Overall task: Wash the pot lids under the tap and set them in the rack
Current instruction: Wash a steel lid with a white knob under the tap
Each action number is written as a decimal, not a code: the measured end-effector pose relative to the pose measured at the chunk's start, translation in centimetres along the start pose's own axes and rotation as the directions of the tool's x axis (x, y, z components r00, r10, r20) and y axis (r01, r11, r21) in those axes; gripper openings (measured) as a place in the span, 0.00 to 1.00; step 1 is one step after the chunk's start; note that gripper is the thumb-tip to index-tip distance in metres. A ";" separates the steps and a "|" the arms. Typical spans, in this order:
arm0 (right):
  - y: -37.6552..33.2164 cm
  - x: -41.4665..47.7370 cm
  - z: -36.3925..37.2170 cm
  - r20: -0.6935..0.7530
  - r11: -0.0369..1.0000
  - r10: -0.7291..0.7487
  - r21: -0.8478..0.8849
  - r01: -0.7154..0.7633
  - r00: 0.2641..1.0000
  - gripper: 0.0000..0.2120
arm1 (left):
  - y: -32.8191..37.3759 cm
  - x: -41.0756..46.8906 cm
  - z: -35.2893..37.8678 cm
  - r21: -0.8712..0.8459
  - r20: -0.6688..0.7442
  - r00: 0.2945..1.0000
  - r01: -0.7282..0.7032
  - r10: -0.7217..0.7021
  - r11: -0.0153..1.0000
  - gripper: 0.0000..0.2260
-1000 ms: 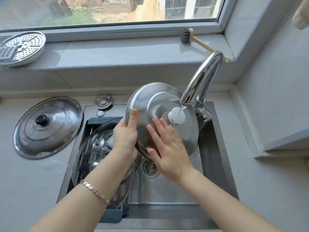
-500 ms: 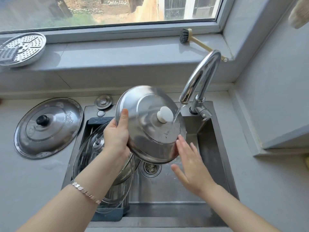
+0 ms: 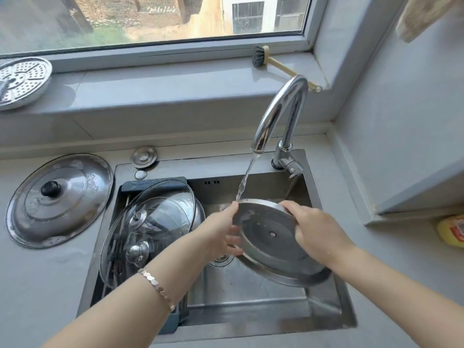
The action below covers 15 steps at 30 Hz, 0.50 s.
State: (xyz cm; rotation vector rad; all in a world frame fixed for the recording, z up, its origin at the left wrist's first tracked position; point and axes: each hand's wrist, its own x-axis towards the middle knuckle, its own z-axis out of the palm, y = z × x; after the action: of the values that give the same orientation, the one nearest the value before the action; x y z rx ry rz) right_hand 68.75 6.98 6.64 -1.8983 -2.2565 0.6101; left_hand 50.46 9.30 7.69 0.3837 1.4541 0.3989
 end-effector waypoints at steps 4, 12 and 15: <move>1.1 1.2 -1.8 0.010 0.988 0.110 0.108 -0.111 0.994 0.19 | -2.7 0.5 -1.1 0.110 -0.092 0.995 0.052 -0.042 0.993 0.28; 4.6 1.2 -3.4 0.297 0.478 0.499 0.689 -0.545 0.814 0.11 | -5.0 1.6 -2.3 -0.214 0.013 1.000 0.011 -0.008 0.977 0.26; 4.3 0.6 -0.4 0.145 0.673 0.547 0.510 -0.536 0.824 0.18 | -4.7 1.7 -2.6 -0.290 -0.114 0.991 -0.096 0.065 0.952 0.25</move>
State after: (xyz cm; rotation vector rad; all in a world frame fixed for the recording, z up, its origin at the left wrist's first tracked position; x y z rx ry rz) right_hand 72.67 8.21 5.25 -2.2060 -1.2469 1.1411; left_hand 48.13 6.04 3.77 0.1837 1.4544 0.7014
